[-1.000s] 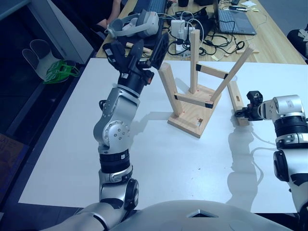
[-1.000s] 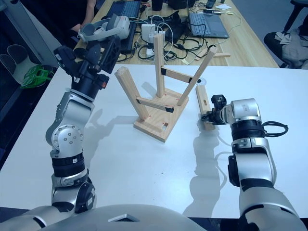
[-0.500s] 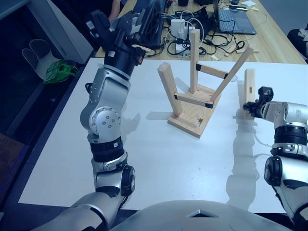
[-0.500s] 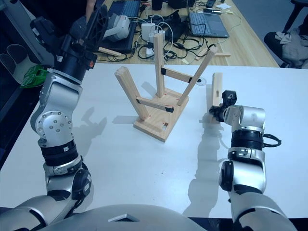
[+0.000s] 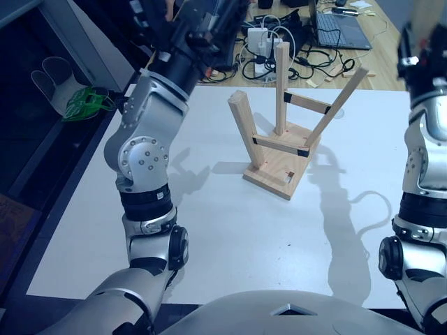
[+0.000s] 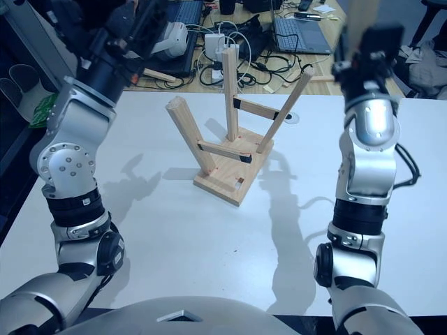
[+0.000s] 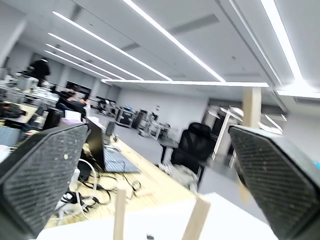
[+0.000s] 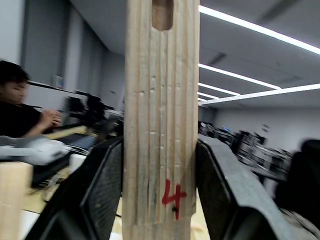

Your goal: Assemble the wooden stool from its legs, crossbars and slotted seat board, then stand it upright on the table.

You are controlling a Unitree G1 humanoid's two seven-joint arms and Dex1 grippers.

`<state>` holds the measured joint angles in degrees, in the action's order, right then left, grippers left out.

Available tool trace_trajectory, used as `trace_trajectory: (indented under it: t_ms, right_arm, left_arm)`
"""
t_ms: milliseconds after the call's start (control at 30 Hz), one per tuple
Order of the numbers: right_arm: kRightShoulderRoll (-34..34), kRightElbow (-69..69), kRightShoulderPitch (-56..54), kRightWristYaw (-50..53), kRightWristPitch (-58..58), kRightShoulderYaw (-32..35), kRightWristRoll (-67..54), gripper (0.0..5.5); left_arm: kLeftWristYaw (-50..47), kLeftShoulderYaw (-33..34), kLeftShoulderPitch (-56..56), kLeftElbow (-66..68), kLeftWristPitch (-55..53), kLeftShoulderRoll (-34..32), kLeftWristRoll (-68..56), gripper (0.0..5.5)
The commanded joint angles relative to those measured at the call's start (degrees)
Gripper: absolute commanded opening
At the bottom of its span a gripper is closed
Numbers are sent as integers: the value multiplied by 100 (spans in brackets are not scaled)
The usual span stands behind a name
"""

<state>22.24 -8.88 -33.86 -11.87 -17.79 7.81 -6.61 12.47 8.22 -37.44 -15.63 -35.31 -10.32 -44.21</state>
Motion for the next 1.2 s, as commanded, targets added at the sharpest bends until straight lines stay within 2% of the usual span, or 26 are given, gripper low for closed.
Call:
trace_trajectory:
  t_ms: [33, 333, 533, 1200]
  right_arm:
    - [-65, -402, -93, -787, -366, -498, -496, 201]
    - [-66, -1070, 137, -1645, -633, -1157, -794, 201]
    - [-97, -1200, 247, -1832, -663, -1334, -837, 201]
    - [-165, -1259, 306, -1838, -713, -1353, -793, 201]
  left_arm:
    - [258, -392, -45, -326, -224, -75, -5, 515]
    - [336, -701, -84, -281, -322, 8, 167, 515]
    - [106, -568, -97, -233, -433, 253, -40, 515]
    - [150, -496, -35, -165, -741, 226, -197, 225]
